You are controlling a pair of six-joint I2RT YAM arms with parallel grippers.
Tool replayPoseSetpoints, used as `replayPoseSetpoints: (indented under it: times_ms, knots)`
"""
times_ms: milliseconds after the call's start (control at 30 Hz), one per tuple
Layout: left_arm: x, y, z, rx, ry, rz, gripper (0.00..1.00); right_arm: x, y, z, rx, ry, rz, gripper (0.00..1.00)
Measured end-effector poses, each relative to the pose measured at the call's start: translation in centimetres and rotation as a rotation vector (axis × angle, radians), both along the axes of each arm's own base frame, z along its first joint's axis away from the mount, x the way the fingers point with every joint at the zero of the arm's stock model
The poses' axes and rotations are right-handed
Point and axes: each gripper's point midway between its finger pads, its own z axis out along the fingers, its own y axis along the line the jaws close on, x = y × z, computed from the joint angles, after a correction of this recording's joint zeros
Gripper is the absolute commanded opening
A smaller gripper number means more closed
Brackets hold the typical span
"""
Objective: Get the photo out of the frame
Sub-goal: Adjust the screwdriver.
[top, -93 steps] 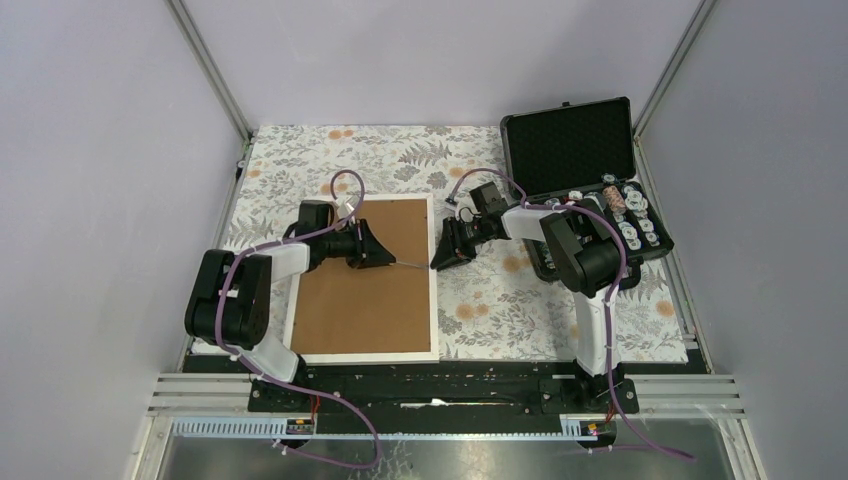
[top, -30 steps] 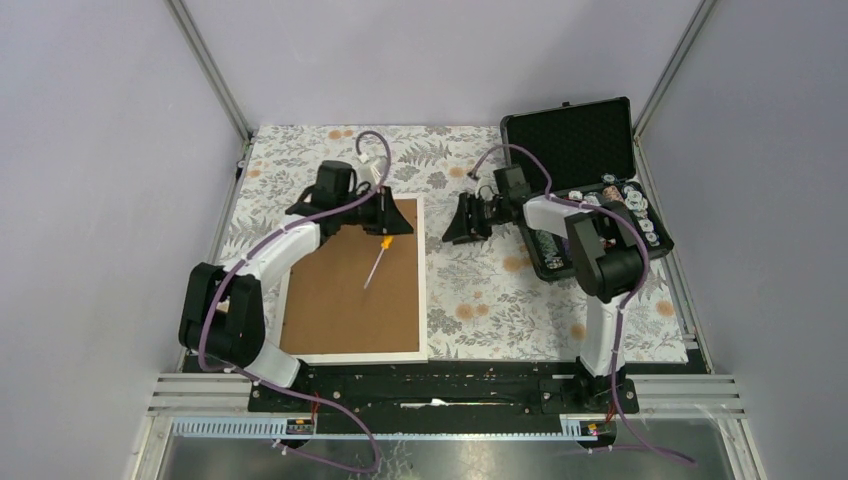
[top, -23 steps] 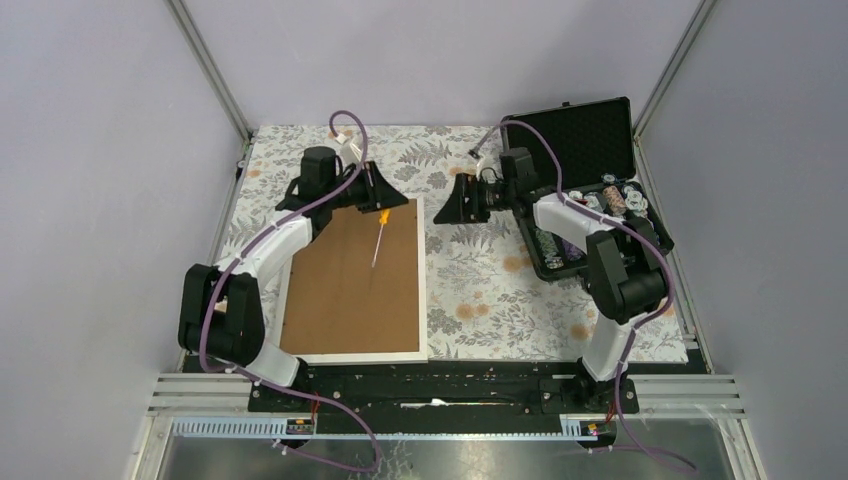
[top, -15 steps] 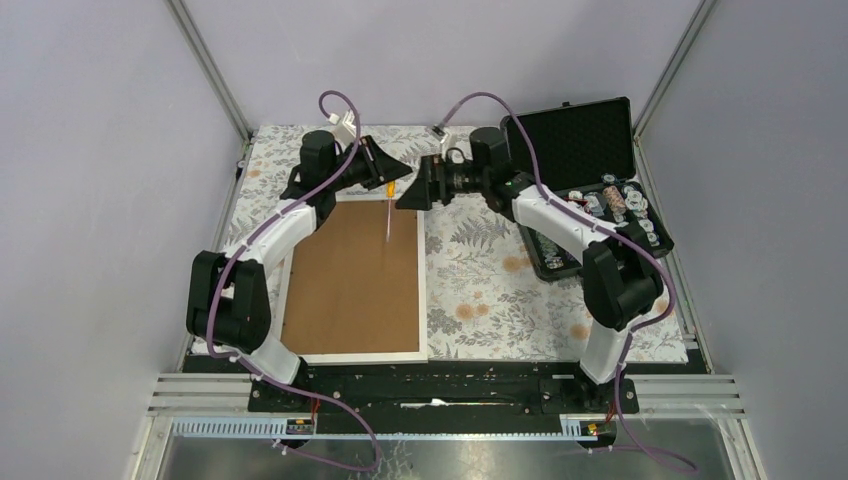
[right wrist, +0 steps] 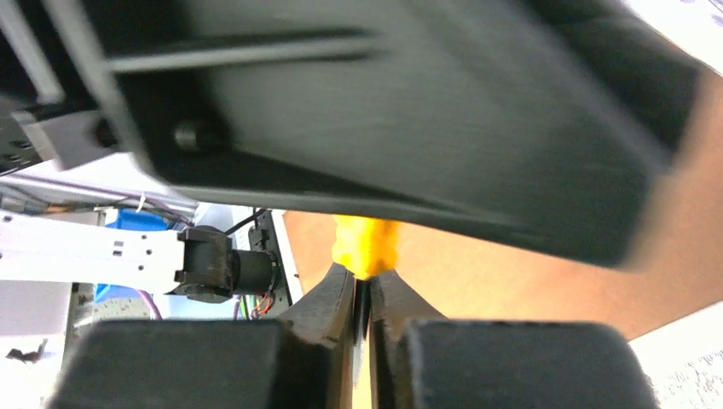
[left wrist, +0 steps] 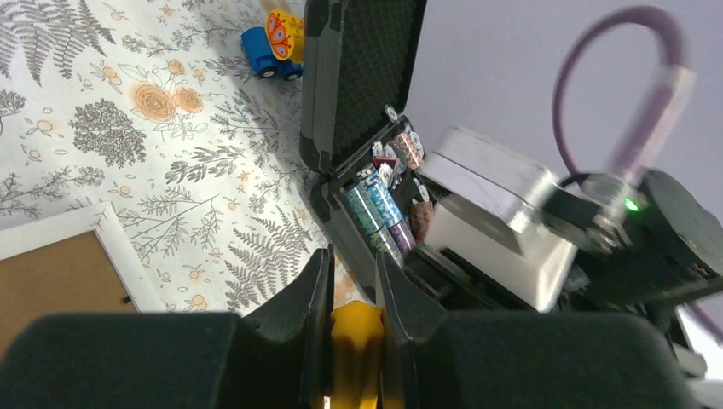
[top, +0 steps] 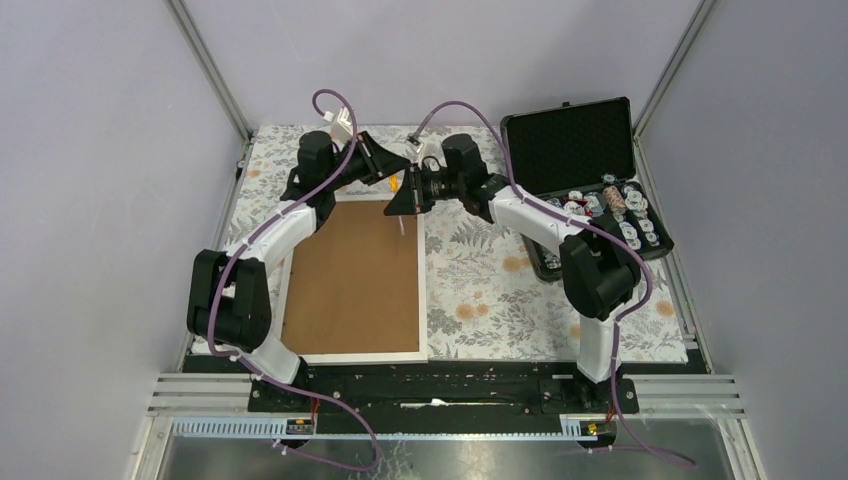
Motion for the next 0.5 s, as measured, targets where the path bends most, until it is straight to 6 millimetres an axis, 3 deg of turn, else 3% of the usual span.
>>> replayPoseSetpoints:
  times_ms: [67,267,367,500]
  knots:
    - [-0.1,0.4,0.2,0.008,-0.021,-0.007,0.08,0.2,-0.4,-0.7,-0.021,0.017,-0.015,0.0]
    - [-2.0,0.4,-0.5,0.062,0.026,-0.136,0.43,-0.7,-1.9,-2.0,-0.103,-0.08,0.055,0.0]
    - [-2.5,1.0,0.1,0.123,0.025,-0.218,0.51,-2.3,-3.5,-3.1,-0.16,-0.117,0.176,0.0]
    - [-4.1,2.1,0.7,0.171,-0.027,-0.358,0.58,-5.2,-5.1,-2.3,-0.173,-0.134,0.359,0.0]
